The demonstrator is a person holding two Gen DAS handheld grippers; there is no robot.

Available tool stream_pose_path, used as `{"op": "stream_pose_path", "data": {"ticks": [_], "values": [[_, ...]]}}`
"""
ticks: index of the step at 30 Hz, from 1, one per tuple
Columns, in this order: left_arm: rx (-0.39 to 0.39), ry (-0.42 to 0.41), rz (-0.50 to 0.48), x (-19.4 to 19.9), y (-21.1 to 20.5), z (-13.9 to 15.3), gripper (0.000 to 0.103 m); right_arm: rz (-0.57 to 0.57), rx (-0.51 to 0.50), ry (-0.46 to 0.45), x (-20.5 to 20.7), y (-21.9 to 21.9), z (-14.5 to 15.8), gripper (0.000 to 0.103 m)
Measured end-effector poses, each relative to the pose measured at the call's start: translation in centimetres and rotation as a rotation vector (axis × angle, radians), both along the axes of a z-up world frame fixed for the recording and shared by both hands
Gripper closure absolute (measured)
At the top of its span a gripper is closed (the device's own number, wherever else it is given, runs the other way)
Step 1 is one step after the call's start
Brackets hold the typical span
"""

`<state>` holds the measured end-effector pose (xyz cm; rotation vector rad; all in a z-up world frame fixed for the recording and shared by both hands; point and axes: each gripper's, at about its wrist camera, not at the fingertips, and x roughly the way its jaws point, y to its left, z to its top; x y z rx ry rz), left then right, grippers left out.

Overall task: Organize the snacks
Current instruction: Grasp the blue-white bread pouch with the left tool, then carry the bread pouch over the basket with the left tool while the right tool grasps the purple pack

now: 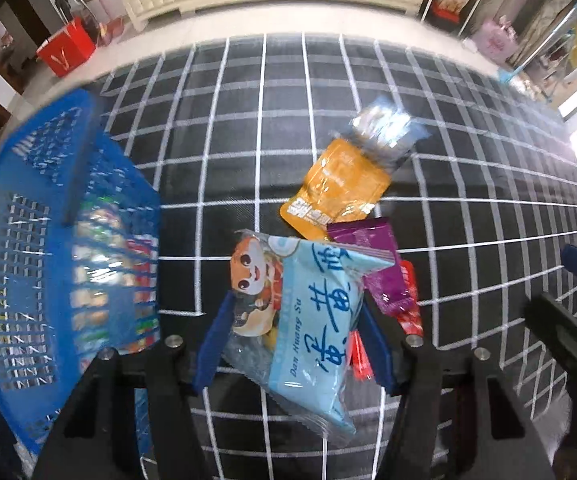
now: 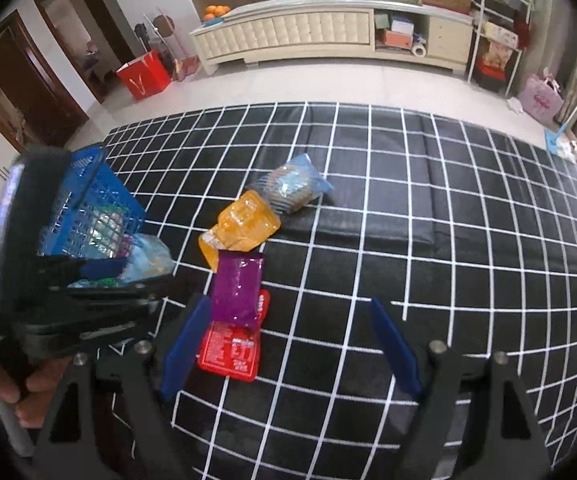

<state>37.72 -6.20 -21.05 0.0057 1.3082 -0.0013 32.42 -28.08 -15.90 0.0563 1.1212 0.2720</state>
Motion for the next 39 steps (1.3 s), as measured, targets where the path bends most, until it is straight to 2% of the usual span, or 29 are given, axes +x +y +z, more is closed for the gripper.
{"op": "stream_pose_path", "data": {"ticks": [5, 9, 13, 16, 21, 24, 28, 31, 36, 37, 38, 39], "values": [[-0.024, -0.114, -0.004, -1.0, 0.1, 6.1, 0.044, -0.017, 0.023, 0.006, -0.7, 0.9, 1.5, 0.019], [-0.039, -0.198, 0.004, -2.6, 2.0, 10.5, 0.044, -0.016, 0.028, -0.020, -1.1, 2.6, 3.0, 0.019], [-0.038, -0.259, 0.034, -4.5, 4.4, 13.1, 0.045, -0.037, 0.009, -0.039, -1.0, 4.2, 3.1, 0.019], [-0.069, -0.290, 0.086, -5.3, 6.6, 14.4, 0.045, -0.041, -0.012, -0.011, -0.2, 5.5, 1.9, 0.019], [-0.051, -0.305, 0.155, -6.2, 10.2, 14.2, 0.045, -0.038, -0.062, 0.035, 1.3, 8.7, -0.9, 0.019], [-0.028, -0.294, 0.176, -6.3, 11.7, 13.4, 0.045, -0.020, -0.097, 0.077, 2.2, 10.3, -3.3, 0.019], [-0.036, -0.281, 0.253, -5.7, 13.2, 11.7, 0.045, -0.027, -0.136, 0.124, 3.4, 11.4, -6.1, 0.019], [-0.056, -0.258, 0.254, -5.3, 13.7, 10.7, 0.045, -0.030, -0.199, 0.122, 4.1, 11.9, -7.6, 0.019], [-0.070, -0.216, 0.251, -4.6, 14.5, 8.7, 0.045, -0.028, -0.247, 0.152, 4.7, 12.0, -9.7, 0.019], [-0.081, -0.206, 0.252, -4.5, 14.7, 8.3, 0.045, -0.025, -0.252, 0.154, 4.7, 12.1, -9.9, 0.025], [-0.091, -0.197, 0.255, -4.5, 15.0, 8.0, 0.045, -0.017, -0.246, 0.160, 4.7, 12.2, -10.2, 0.034], [-0.095, -0.193, 0.254, -4.6, 15.1, 7.8, 0.045, -0.008, -0.240, 0.173, 4.8, 12.3, -10.4, 0.038]]}}
